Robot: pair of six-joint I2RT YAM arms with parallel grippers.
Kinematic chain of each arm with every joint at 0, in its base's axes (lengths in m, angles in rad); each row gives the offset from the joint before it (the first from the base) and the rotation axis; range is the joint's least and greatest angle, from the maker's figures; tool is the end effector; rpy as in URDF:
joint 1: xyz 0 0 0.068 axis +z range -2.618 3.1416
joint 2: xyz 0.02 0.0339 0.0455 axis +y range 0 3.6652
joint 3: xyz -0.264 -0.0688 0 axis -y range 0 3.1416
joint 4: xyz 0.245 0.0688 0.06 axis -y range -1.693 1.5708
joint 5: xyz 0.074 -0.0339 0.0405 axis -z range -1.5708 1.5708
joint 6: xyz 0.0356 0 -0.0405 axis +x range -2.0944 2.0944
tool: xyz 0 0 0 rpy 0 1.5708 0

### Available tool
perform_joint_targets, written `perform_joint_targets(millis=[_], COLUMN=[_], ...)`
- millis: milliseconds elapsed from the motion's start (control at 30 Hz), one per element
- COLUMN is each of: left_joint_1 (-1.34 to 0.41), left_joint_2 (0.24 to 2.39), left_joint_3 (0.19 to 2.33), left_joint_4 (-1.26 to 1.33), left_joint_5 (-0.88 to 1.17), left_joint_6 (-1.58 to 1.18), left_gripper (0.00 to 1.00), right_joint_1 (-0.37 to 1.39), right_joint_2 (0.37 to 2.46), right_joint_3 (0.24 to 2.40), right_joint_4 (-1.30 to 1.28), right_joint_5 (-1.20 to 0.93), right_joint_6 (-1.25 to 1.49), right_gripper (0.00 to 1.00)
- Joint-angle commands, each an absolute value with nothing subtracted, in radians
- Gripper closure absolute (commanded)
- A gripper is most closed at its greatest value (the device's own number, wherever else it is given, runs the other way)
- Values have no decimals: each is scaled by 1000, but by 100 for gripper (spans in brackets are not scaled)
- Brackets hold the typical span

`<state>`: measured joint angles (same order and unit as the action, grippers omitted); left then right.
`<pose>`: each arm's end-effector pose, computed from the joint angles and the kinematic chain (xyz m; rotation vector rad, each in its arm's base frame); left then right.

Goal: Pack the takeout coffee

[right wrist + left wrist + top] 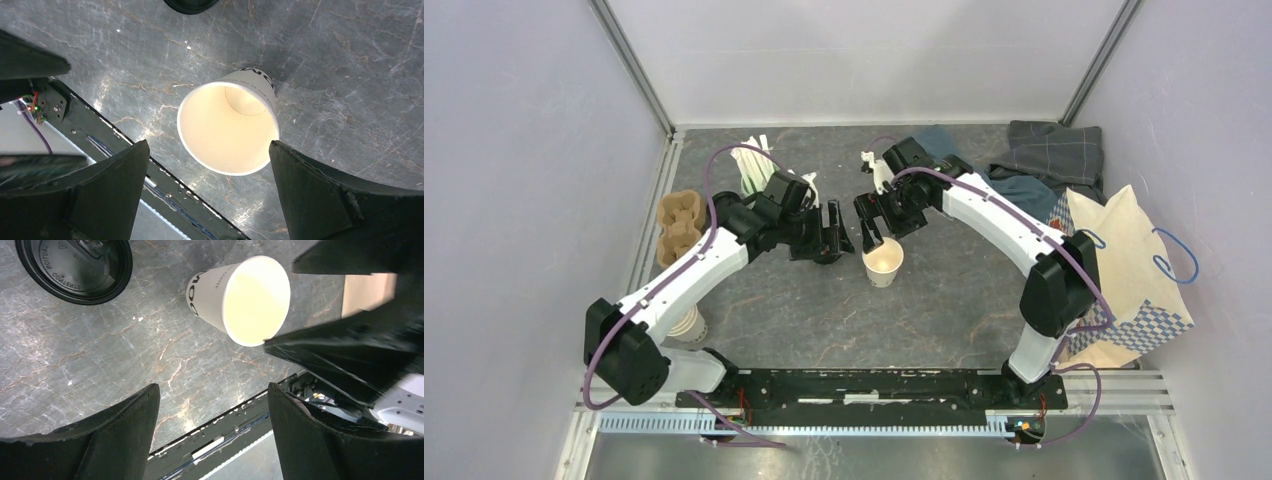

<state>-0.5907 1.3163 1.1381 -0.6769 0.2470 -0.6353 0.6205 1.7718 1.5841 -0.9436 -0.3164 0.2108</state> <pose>0.2248 -0.1612 0.3027 0.0620 2.5756 -0.8150 0.2950 0.2244 0.2878 -0.6655 2.7139 0.6594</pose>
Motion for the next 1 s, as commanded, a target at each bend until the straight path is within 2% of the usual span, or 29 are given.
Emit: perform_joint_targets(millis=[0,100,200,300,433,667,967], left_joint_1=[-585,-592,-632,-644,-644,-646,-666], left_joint_2=[1340,1385,1450,1527,1681,1919,1998], left_joint_3=[1174,1210,1265,1284,1374,1535,1534], left_joint_4=[-661,-716,-734,-683,-676,-716,-729], left_joint_5=[194,58,-110,-150,-145,-173,-190], left_joint_6=[-616,-548,-445,-389,-354,-400,-423], left_gripper=[16,21,22,23,33,51,65], right_joint_1=[612,592,553,485,403,377,373], right_joint_2=[1674,1628,1549,1453,1353,1259,1194], right_joint_3=[1620,1594,1519,1407,1313,1263,1199], right_joint_4=[-900,-885,-849,-811,-820,-843,-828], right_joint_5=[-277,-260,-259,-269,-284,-273,-285], right_joint_6=[230,230,227,225,201,182,200], right_gripper=[4,5,5,5,5,5,5])
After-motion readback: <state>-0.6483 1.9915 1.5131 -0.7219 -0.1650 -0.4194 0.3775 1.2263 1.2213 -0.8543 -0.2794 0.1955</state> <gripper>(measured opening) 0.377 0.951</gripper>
